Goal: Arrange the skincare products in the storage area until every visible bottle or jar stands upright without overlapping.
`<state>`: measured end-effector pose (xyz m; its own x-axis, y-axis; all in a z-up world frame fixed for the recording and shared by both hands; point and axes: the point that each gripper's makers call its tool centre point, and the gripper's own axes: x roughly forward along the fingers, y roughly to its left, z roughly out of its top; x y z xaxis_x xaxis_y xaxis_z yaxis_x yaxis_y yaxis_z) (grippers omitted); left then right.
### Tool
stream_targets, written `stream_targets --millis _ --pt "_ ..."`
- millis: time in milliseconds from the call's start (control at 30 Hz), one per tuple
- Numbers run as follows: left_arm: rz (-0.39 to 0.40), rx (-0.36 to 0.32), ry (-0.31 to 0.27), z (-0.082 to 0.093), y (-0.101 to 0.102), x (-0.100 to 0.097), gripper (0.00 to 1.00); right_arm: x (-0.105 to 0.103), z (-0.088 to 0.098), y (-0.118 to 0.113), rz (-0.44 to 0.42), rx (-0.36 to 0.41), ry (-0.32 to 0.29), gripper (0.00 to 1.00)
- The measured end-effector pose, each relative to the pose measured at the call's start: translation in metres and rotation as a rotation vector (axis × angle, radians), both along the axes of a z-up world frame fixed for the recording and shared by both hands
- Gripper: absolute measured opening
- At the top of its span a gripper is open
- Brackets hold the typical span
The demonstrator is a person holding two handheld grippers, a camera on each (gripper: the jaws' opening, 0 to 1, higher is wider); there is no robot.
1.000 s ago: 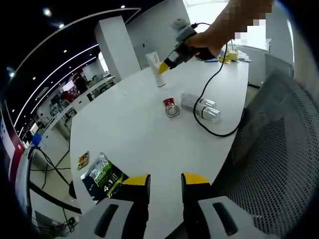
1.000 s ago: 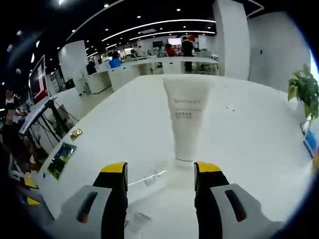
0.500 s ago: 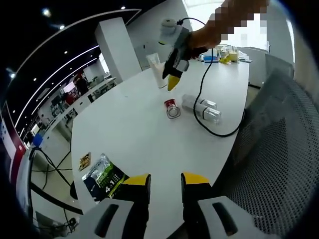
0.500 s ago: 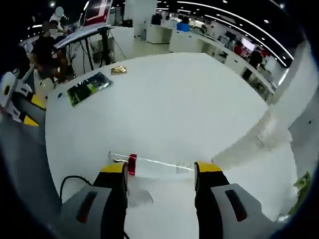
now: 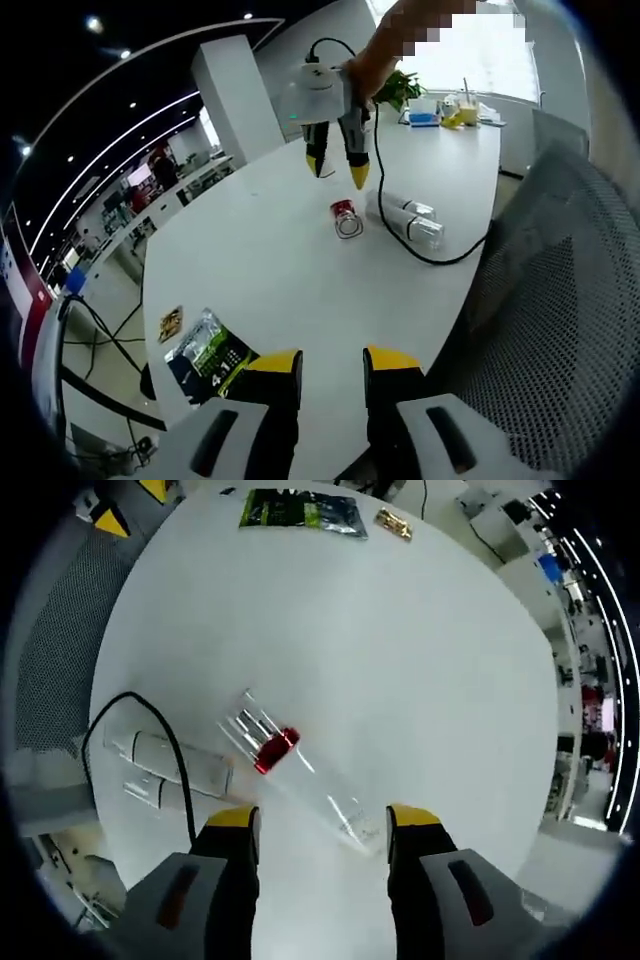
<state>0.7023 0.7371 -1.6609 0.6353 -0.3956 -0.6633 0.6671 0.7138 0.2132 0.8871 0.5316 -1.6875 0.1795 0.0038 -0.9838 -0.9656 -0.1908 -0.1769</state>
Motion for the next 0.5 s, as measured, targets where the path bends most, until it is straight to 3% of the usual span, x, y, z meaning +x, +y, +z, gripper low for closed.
stream_targets --millis 100,500 --pt "0.004 0.002 0.002 0.000 0.001 0.000 0.25 0.002 -0.007 0.001 0.077 -0.064 0.004 0.48" --pt "0.006 0.001 0.007 -0.001 0.001 0.000 0.24 0.005 -0.027 0.005 0.233 -0.164 0.072 0.45"
